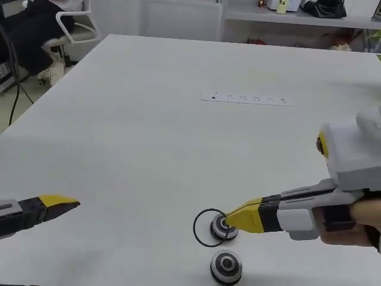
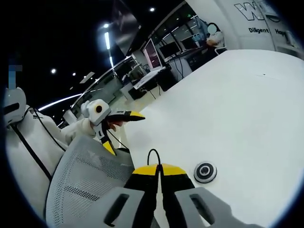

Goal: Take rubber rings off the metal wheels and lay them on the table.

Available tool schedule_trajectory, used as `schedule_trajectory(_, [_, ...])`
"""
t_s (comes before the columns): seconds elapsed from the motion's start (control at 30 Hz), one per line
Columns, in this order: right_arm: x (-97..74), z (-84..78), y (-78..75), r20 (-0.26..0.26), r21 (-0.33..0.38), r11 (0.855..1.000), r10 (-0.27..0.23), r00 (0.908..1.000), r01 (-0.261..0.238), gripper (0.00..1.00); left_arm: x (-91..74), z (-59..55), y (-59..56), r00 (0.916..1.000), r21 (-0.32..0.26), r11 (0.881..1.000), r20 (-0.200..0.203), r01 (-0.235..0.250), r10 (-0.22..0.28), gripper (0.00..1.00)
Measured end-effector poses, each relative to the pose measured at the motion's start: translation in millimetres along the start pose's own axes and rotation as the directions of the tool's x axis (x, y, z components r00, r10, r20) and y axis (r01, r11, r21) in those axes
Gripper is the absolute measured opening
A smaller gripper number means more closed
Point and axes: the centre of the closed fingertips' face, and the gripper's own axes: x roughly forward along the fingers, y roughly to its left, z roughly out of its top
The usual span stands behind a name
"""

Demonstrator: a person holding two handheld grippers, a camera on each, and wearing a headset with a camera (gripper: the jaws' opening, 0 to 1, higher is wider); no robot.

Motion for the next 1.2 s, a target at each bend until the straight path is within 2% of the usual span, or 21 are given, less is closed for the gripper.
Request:
schedule_trajectory(0.27, [14.8,0.6,-1.0,-0.024,0.001,1.0,0.011,0.9997,-0.011,0.0,1.0,0.1,0.0,1.0,-0.002,1.0,0.001,0.0,0.0,0.9])
schedule_trajectory(0.63, [37.4,-7.2,-3.0,-0.084,-0.012,1.0,0.024,0.9962,-0.025,0.0,0.7,0.3,-0.9,1.0,-0.009,1.0,0.004,-0.003,0.003,0.93])
schedule_trajectory(1.2, [59.7,-23.2,-20.4,-0.142,-0.024,1.0,-0.017,0.9897,0.013,0.0,-1.3,2.3,-1.2,0.9999,-0.016,1.0,0.012,-0.011,0.011,0.93])
